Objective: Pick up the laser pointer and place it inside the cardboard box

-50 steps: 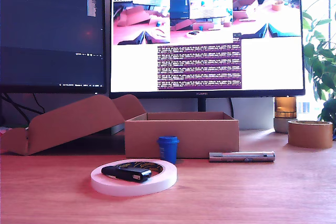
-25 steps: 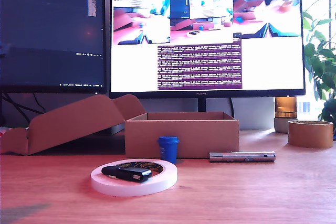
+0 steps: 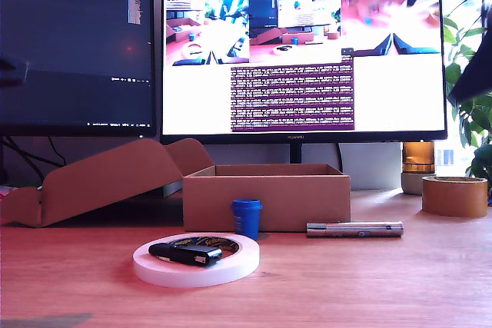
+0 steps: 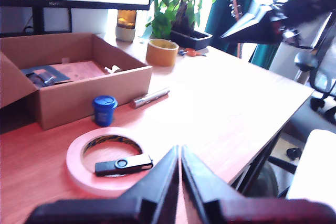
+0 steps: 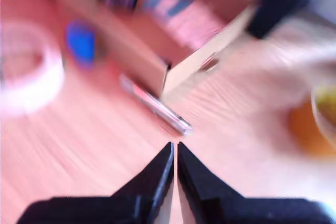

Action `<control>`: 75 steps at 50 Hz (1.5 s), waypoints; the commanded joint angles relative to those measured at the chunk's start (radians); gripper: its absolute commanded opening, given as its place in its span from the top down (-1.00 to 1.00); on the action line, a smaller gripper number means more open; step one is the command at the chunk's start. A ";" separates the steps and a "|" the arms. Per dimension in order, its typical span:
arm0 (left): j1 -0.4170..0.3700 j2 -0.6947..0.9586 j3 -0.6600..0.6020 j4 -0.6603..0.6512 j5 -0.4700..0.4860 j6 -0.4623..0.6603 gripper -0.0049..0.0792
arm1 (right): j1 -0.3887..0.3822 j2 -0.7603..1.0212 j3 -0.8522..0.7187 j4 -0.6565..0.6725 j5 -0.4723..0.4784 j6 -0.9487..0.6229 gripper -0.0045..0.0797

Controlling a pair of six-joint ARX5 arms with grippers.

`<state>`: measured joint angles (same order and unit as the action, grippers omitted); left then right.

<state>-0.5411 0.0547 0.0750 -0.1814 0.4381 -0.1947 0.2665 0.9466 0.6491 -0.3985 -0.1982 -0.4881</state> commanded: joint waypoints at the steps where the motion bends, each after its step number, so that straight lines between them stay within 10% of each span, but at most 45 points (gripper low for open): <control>1: -0.002 0.004 -0.010 -0.001 -0.005 0.020 0.93 | -0.017 0.074 0.060 -0.021 -0.032 -0.189 0.92; 22: -0.002 0.004 -0.010 -0.015 -0.010 0.024 0.93 | -0.099 0.526 0.408 -0.352 -0.212 -0.696 0.92; 75: -0.002 0.004 -0.010 -0.035 -0.081 0.046 0.93 | -0.013 0.798 0.471 -0.183 -0.116 -0.719 0.37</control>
<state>-0.5411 0.0547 0.0750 -0.2245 0.3580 -0.1535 0.2459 1.7260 1.1107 -0.5865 -0.3199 -1.2060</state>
